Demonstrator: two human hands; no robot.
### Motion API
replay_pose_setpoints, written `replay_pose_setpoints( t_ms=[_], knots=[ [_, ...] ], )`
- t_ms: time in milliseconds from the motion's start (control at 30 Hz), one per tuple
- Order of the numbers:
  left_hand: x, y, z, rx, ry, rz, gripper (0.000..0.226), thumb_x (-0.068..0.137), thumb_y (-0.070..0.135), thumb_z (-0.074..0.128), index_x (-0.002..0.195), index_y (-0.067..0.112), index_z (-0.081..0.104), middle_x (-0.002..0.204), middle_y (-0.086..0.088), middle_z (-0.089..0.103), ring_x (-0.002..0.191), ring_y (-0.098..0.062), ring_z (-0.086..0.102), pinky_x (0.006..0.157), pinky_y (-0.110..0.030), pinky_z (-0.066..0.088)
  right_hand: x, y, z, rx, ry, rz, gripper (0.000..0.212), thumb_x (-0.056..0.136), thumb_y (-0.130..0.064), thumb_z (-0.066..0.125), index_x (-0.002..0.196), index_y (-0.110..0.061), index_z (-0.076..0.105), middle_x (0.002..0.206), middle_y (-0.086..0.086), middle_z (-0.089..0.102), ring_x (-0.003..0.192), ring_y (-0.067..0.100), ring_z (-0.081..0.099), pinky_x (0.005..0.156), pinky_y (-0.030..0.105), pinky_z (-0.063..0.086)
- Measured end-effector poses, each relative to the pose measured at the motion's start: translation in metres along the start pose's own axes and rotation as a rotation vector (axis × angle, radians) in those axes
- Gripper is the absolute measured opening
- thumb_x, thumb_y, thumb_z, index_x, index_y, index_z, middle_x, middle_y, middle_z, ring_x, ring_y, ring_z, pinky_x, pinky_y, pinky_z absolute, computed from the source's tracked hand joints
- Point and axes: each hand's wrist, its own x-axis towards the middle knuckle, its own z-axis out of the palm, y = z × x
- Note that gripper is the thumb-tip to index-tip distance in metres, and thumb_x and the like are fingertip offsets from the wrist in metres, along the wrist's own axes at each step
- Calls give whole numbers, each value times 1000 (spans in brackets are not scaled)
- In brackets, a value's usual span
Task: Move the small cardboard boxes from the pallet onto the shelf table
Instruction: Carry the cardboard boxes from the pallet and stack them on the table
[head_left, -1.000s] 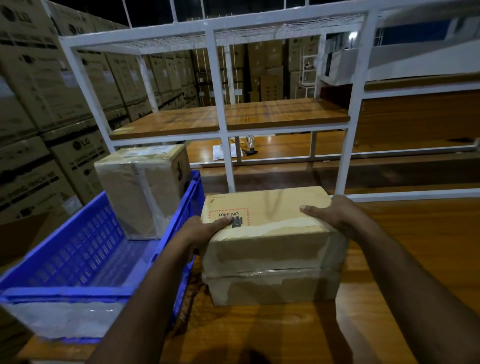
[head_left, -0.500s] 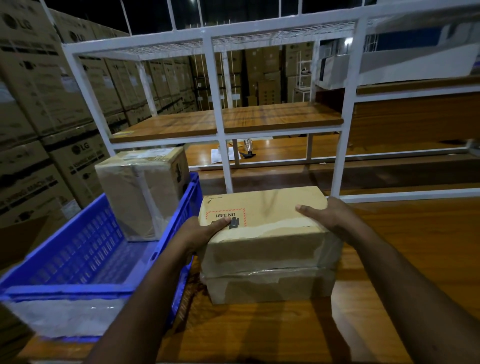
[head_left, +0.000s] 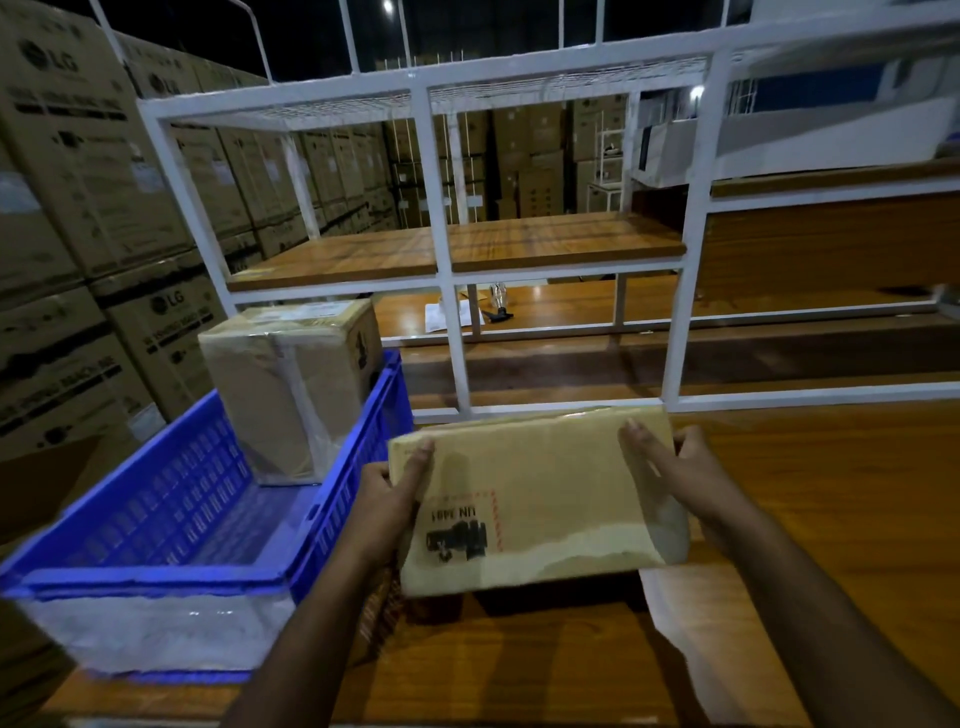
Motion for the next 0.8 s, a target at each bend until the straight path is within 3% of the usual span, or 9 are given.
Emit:
replay_pose_setpoints(
  t_ms=[67, 133, 300, 400, 533, 633, 733, 800],
  knots=[
    [-7, 0, 1, -23, -32, -14, 65, 83, 80, 39, 108, 28, 68, 98, -3, 77, 94, -19, 74, 78, -41, 56, -3, 8, 1, 16, 7, 48, 74, 82, -72, 55, 127, -15, 40, 121, 4, 52, 102, 20, 54, 69, 37, 48],
    [-8, -1, 0, -45, -86, -70, 51, 91, 73, 33, 108, 39, 67, 103, 5, 74, 100, -15, 69, 79, -39, 53, -5, 13, 1, 46, 3, 81, 75, 84, -71, 53, 133, -17, 37, 122, 3, 50, 105, 22, 51, 73, 39, 47],
    [5, -6, -12, 61, -168, -277, 35, 97, 42, 61, 119, 16, 66, 110, -10, 74, 102, -27, 72, 91, -47, 58, -7, 16, -4, -18, -150, 157, 54, 90, -48, 64, 132, -18, 47, 110, 2, 57, 100, 24, 57, 78, 42, 50],
    [9, -19, -10, 207, -233, -281, 23, 95, 35, 67, 112, 21, 59, 113, -6, 69, 102, -23, 68, 91, -44, 57, -7, 25, 0, -177, -213, 191, 36, 92, -33, 67, 121, -16, 54, 105, 3, 59, 95, 23, 59, 78, 39, 53],
    [19, -29, -6, 259, -162, -300, 78, 72, 60, 82, 126, 13, 51, 126, -7, 61, 110, -25, 63, 94, -44, 55, 1, 23, 8, -209, -200, 242, 27, 89, -43, 70, 92, -24, 51, 96, 2, 58, 90, 23, 59, 84, 43, 54],
    [28, -29, -2, 217, -155, -347, 113, 59, 72, 84, 146, 14, 42, 146, -14, 50, 125, -32, 55, 102, -45, 48, 12, 18, 19, -307, -205, 252, 42, 83, -53, 72, 102, -20, 54, 107, 5, 59, 104, 28, 58, 90, 47, 53],
    [40, -36, 5, 206, -136, -322, 93, 76, 56, 80, 149, 14, 42, 150, -14, 47, 126, -31, 52, 106, -43, 44, 26, 19, 26, -396, -185, 264, 79, 76, -60, 75, 134, -11, 49, 133, 12, 56, 116, 32, 55, 89, 44, 52],
    [45, -40, 6, 226, -141, -332, 99, 71, 59, 81, 151, 15, 40, 153, -13, 45, 133, -33, 49, 111, -48, 42, 37, 25, 26, -417, -196, 252, 80, 72, -61, 78, 132, -14, 53, 129, 11, 59, 112, 31, 58, 90, 46, 53]
  ],
)
